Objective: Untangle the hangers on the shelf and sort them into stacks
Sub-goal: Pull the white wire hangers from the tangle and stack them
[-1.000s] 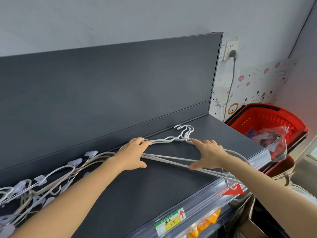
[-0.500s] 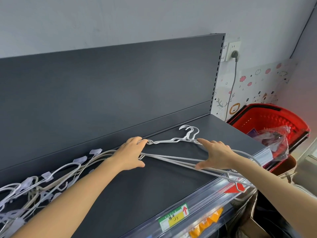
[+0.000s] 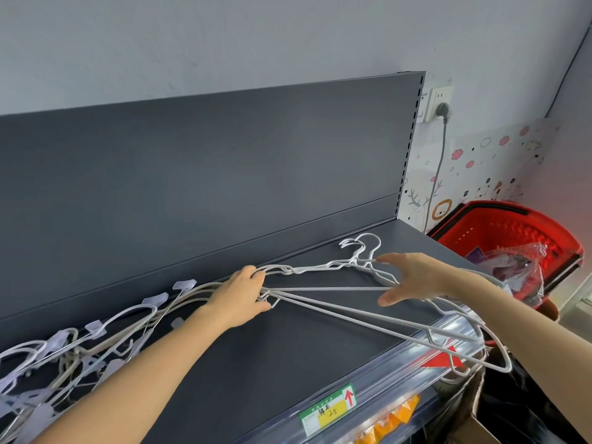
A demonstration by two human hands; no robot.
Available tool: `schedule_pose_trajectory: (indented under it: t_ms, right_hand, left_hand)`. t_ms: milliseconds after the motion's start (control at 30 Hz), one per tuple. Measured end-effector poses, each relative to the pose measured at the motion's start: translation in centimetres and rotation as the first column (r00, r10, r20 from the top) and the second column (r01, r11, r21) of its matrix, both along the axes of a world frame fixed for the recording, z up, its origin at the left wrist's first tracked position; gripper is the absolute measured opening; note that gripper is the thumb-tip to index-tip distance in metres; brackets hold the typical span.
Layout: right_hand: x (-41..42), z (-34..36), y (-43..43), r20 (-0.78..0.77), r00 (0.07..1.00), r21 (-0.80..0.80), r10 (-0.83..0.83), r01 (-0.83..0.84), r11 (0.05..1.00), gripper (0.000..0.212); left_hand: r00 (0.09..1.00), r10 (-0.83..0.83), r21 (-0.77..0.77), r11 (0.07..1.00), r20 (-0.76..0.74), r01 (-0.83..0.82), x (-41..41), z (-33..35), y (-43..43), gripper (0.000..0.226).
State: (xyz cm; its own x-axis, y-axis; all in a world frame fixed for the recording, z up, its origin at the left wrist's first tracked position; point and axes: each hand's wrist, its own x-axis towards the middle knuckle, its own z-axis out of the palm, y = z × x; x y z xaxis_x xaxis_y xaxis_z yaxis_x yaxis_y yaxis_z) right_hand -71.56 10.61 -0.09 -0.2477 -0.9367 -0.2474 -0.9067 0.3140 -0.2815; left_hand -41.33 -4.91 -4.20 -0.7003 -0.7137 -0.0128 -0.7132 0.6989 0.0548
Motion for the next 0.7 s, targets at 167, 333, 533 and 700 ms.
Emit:
schedule_pose_trajectory:
  t_ms: [167,333,533,700]
  right_hand:
    - [-0.5,0.1,-0.5,0.014,1.000,-0.010,0.007,-0.007,1.000,0.098]
    - [-0.6,0.7,-0.8,-0.010,1.000,-0.046,-0.002,0.001,0.999,0.100]
    - [-0.6,1.4,-1.0,0.056,0.998,-0.127,-0.006,0.013,0.992,0.094]
    - [-0.6,1.1,-1.5,0.120,0.992,-0.180,-0.036,0.057,0.982,0.092]
  left_hand:
    - [0.908,-0.402,-0.303,0.885,-0.120,0.352,-2.2,-0.8,1.8,0.016]
    - [0.845,-0.510,-0.395,0.818,-0.164,0.417,-4.1,-2.6,3.7,0.019]
    - [0.862,-0.505,-0.415,0.776,0.042,0.474,-4.6,-4.4,3.9,0.028]
    - [0.935,-0.338,-0.391,0.879,-0.108,0.272,-5.4,-3.2,4.1,0.038]
